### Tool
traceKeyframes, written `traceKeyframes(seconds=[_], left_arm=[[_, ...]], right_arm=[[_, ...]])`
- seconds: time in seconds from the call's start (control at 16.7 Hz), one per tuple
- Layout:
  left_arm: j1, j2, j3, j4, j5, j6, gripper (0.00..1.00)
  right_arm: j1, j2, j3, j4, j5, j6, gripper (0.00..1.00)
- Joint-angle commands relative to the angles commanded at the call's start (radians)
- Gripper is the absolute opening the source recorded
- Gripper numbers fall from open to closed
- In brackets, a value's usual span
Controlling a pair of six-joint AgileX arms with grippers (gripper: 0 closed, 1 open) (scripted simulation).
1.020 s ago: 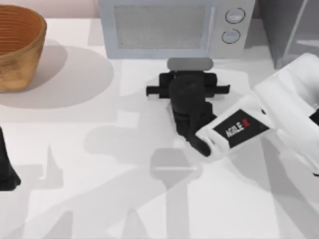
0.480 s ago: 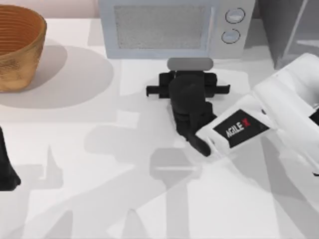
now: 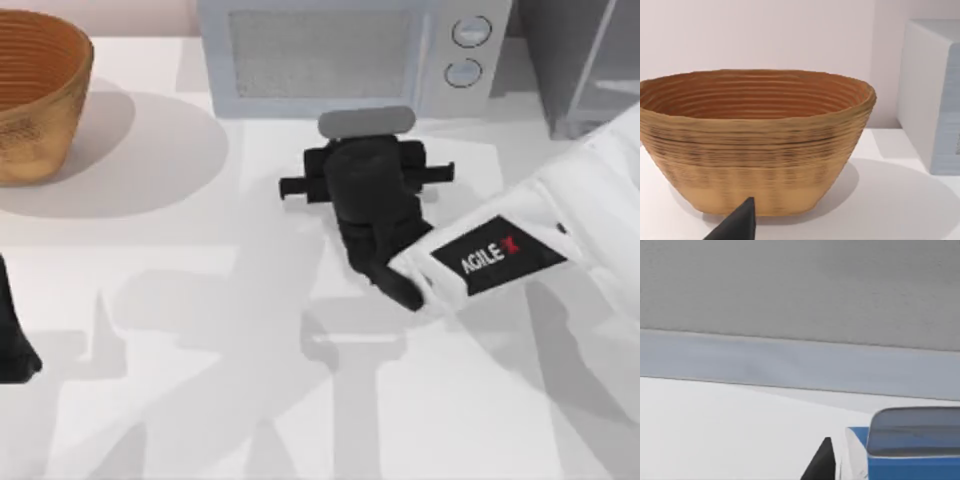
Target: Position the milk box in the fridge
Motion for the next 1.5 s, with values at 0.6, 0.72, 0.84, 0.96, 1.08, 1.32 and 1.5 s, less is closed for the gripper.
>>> traceKeyframes(seconds=[0.6, 0.72, 0.84, 0.96, 1.08, 1.32, 1.5], left_arm=[[0.000, 0.000, 0.000, 0.000, 0.000, 0.000, 1.00], [0.000, 0.000, 0.000, 0.000, 0.000, 0.000, 1.00], [0.000, 0.000, 0.000, 0.000, 0.000, 0.000, 1.00], [0.000, 0.000, 0.000, 0.000, 0.000, 0.000, 1.00], [0.000, 0.000, 0.000, 0.000, 0.000, 0.000, 1.00], [0.000, 0.000, 0.000, 0.000, 0.000, 0.000, 1.00], [0.000, 0.000, 0.000, 0.000, 0.000, 0.000, 1.00]], right_arm=[[-0.046, -0.235, 0.125, -0.292, 0.019, 0.010, 0.00], [-0.049, -0.233, 0.128, -0.295, 0.019, 0.010, 0.00], [-0.045, -0.235, 0.126, -0.292, 0.018, 0.012, 0.00], [-0.044, -0.245, 0.116, -0.296, 0.014, 0.011, 0.00], [-0.043, -0.296, 0.070, -0.317, -0.003, 0.009, 0.00], [-0.073, -0.518, -0.089, -0.384, -0.070, -0.002, 0.00], [-0.125, -0.774, -0.250, -0.441, -0.144, -0.017, 0.00]])
